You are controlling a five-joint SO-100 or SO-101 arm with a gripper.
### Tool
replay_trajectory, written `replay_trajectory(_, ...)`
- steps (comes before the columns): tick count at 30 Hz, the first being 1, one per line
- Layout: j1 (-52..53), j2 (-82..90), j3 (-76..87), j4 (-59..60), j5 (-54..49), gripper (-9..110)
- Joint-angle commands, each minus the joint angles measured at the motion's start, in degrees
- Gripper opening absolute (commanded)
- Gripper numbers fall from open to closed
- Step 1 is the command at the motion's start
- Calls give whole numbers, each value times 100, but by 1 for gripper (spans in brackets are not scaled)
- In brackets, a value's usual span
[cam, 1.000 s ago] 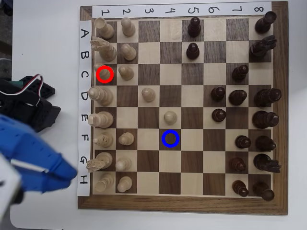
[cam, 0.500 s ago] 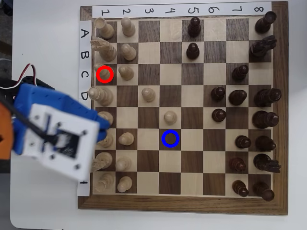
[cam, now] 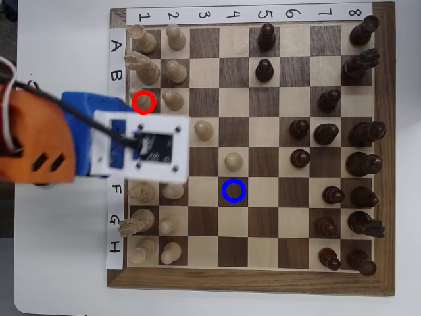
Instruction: Move the piece to destination
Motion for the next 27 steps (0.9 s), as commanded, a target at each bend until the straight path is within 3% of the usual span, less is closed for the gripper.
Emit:
replay_trajectory(1,-677,202,721,62,255,1)
replay_trajectory(27,-1371,-290,1450,62,650,0)
